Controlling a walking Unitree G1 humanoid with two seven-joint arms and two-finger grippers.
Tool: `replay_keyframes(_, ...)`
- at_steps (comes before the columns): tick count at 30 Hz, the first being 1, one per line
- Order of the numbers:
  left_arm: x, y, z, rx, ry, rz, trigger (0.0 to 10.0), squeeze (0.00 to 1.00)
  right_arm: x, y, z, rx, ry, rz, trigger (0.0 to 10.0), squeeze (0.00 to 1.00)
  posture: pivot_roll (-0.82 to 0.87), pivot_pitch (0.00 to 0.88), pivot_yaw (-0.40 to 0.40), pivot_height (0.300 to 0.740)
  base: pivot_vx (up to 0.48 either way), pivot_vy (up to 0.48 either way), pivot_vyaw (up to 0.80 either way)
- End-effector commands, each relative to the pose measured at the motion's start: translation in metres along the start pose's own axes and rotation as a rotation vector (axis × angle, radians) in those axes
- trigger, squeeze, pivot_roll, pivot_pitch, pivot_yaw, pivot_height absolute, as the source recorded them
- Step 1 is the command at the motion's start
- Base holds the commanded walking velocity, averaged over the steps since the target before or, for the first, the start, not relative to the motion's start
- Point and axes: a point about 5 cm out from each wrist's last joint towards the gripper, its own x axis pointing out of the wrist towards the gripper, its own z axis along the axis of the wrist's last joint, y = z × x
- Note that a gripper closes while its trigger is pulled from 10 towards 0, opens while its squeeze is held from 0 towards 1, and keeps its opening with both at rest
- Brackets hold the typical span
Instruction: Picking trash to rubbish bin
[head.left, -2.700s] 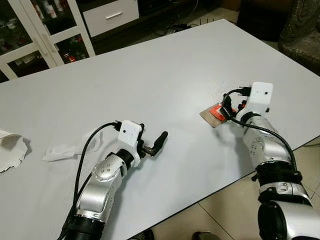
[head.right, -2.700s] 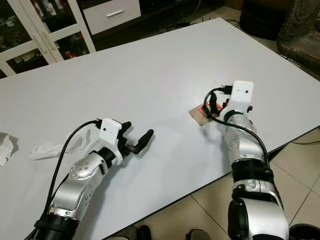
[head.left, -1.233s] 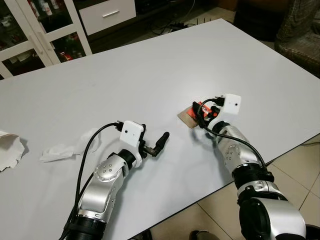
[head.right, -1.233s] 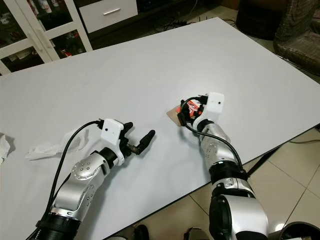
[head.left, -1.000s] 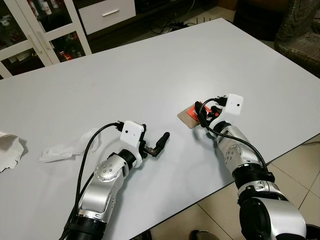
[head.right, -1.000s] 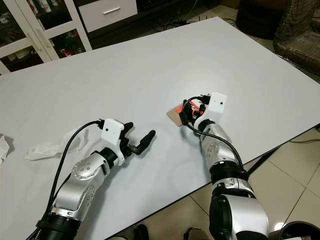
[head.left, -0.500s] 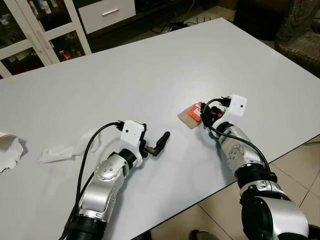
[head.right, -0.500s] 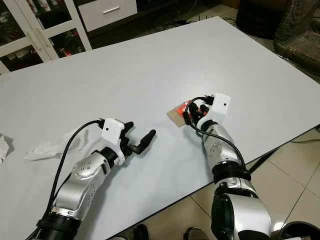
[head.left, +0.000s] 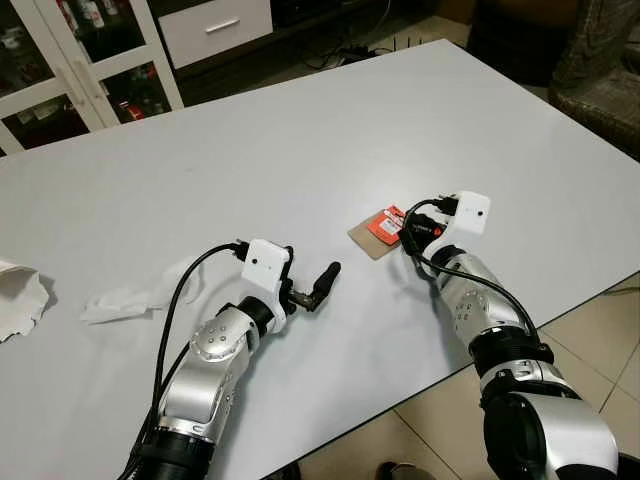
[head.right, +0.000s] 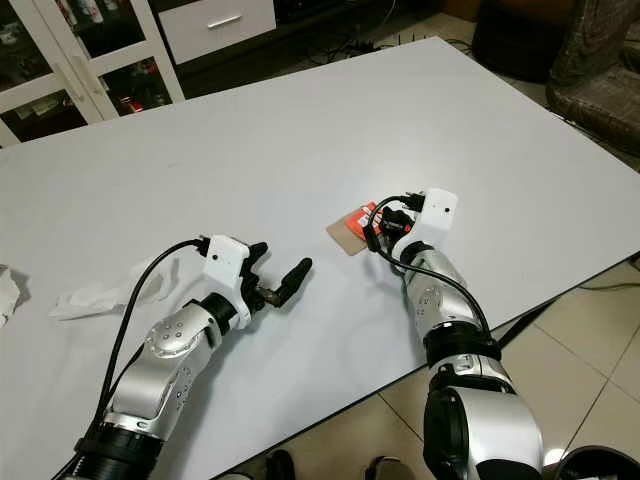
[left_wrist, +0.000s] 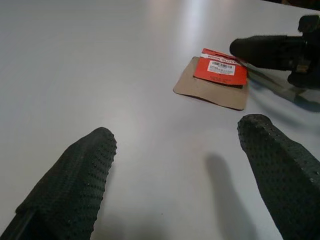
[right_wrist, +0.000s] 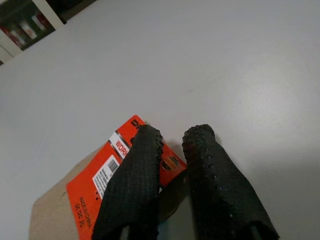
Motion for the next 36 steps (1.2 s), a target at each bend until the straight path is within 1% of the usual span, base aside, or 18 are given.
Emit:
replay_keyframes(1,0.0,0.001,-0.001,0.0,0.005,0.003,10.0,0.0,-0.007,-0.008,-0.03,0.013,0.123,-0.043,0.0,0.0,-0.03,0.13,0.072,0.74,0.0,0.0,0.0)
replay_keyframes(3,0.0,0.002,0.001,-0.008,-0.009,-0.018,10.0,0.0,-0.006,-0.008,-0.027,-0.017,0.116,-0.04,0.0,0.0,-0.03,0.128,0.071,0.74,0.0,0.0,0.0)
replay_keyframes(7,0.0,0.006,0.003,-0.009,-0.015,-0.035,10.0,0.0,-0.006,-0.008,-0.026,-0.02,0.116,-0.041,0.0,0.0,-0.03,0.128,0.071,0.74,0.0,0.0,0.0)
replay_keyframes(12,-0.002,0.014,0.01,-0.06,-0.032,-0.113,10.0,0.0,-0.008,-0.011,-0.028,-0.024,0.118,-0.047,0.0,0.0,-0.04,0.126,0.075,0.74,0.0,0.0,0.0)
replay_keyframes(13,-0.002,0.015,0.011,-0.069,-0.035,-0.122,10.0,0.08,-0.008,-0.012,-0.028,-0.024,0.118,-0.048,0.0,0.0,-0.04,0.126,0.075,0.74,0.0,0.0,0.0)
replay_keyframes(14,-0.003,0.015,0.012,-0.073,-0.036,-0.129,10.0,0.08,-0.008,-0.012,-0.028,-0.025,0.118,-0.049,0.0,0.0,-0.04,0.126,0.075,0.74,0.0,0.0,0.0)
replay_keyframes(15,-0.003,0.016,0.012,-0.067,-0.038,-0.129,10.0,0.32,-0.008,-0.012,-0.028,-0.026,0.118,-0.049,0.0,0.0,-0.04,0.126,0.075,0.74,0.0,0.0,0.0)
replay_keyframes(16,-0.003,0.017,0.012,-0.064,-0.039,-0.127,10.0,0.32,-0.008,-0.012,-0.028,-0.027,0.119,-0.05,0.0,0.0,-0.04,0.126,0.075,0.74,0.0,0.0,0.0)
replay_keyframes(17,-0.003,0.018,0.012,-0.063,-0.038,-0.125,10.0,0.45,-0.008,-0.012,-0.028,-0.028,0.119,-0.05,0.0,0.0,-0.04,0.126,0.075,0.74,0.0,0.0,0.0)
replay_keyframes(18,-0.004,0.019,0.012,-0.063,-0.038,-0.125,10.0,0.47,-0.008,-0.012,-0.028,-0.028,0.119,-0.051,0.0,0.0,-0.04,0.126,0.075,0.74,0.0,0.0,0.0)
replay_keyframes(19,-0.004,0.02,0.012,-0.062,-0.035,-0.128,10.0,0.47,-0.008,-0.012,-0.028,-0.029,0.12,-0.051,0.0,0.0,-0.04,0.126,0.075,0.74,0.0,0.0,0.0)
replay_keyframes(20,-0.004,0.02,0.012,-0.064,-0.032,-0.136,10.0,0.38,-0.008,-0.012,-0.028,-0.03,0.121,-0.051,0.0,0.0,-0.04,0.126,0.075,0.74,0.0,0.0,0.0)
replay_keyframes(21,-0.004,0.02,0.012,-0.066,-0.03,-0.146,10.0,0.04,-0.008,-0.013,-0.028,-0.031,0.121,-0.05,0.0,0.0,-0.05,0.123,0.074,0.74,0.0,0.0,0.0)
replay_keyframes(22,-0.005,0.019,0.012,-0.065,-0.028,-0.153,10.0,0.0,-0.009,-0.013,-0.028,-0.032,0.121,-0.049,0.0,0.0,-0.05,0.123,0.074,0.74,0.0,0.0,0.0)
replay_keyframes(31,-0.008,0.015,0.013,-0.067,-0.024,-0.194,10.0,0.0,-0.01,-0.006,-0.022,-0.04,0.101,-0.003,0.0,0.0,-0.04,0.121,0.066,0.74,0.0,0.0,0.0)
replay_keyframes(34,-0.01,0.015,0.014,-0.066,-0.024,-0.199,10.0,0.0,-0.013,-0.001,-0.003,-0.085,-0.006,0.0,0.0,0.0,-0.04,0.122,0.067,0.74,0.0,0.0,0.0)
replay_keyframes(35,-0.01,0.015,0.014,-0.066,-0.024,-0.199,10.0,0.0,-0.013,-0.001,-0.003,-0.085,-0.006,0.0,0.0,0.0,-0.04,0.122,0.067,0.74,0.0,0.0,0.0)
replay_keyframes(36,-0.011,0.015,0.014,-0.066,-0.023,-0.199,10.0,0.0,-0.015,0.002,0.006,-0.116,-0.055,0.007,0.0,0.0,-0.04,0.122,0.067,0.74,0.0,0.0,0.0)
